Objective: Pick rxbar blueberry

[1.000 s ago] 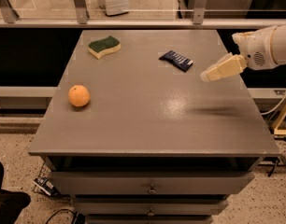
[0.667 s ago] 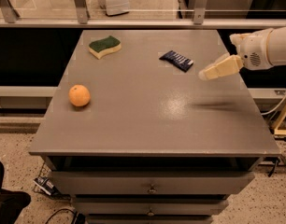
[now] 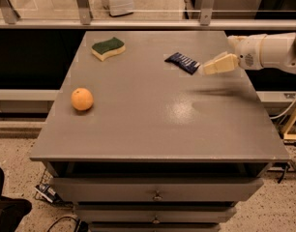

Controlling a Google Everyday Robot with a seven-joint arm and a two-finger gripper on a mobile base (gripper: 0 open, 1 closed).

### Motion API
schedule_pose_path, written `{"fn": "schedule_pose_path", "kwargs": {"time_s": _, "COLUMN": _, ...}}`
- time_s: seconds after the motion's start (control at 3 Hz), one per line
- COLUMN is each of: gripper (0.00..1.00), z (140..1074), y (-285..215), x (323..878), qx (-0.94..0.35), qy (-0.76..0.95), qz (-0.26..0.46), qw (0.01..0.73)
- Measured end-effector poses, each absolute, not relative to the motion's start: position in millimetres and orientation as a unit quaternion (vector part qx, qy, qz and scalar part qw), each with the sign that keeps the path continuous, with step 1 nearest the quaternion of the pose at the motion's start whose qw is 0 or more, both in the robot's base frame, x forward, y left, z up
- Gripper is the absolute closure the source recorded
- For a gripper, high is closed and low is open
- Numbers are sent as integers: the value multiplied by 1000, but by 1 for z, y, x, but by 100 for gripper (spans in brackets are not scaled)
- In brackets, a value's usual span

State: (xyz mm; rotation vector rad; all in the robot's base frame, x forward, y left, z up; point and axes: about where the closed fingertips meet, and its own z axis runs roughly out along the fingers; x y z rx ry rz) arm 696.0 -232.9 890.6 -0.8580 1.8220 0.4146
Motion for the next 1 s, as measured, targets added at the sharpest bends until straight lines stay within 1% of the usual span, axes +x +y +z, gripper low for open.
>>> {"fn": "schedule_pose_path", "kwargs": {"time_s": 0.67, "gripper": 0, "z": 867, "y": -215, "x": 739, "qx": -337, "qy": 749, "qz": 199, "qw": 534}}
{"fn": "schedule_pose_path", "kwargs": {"time_s": 1.0, "gripper": 0, "z": 853, "y": -200, "x": 749, "qx": -337, "qy": 745, "qz": 215, "qw": 534}}
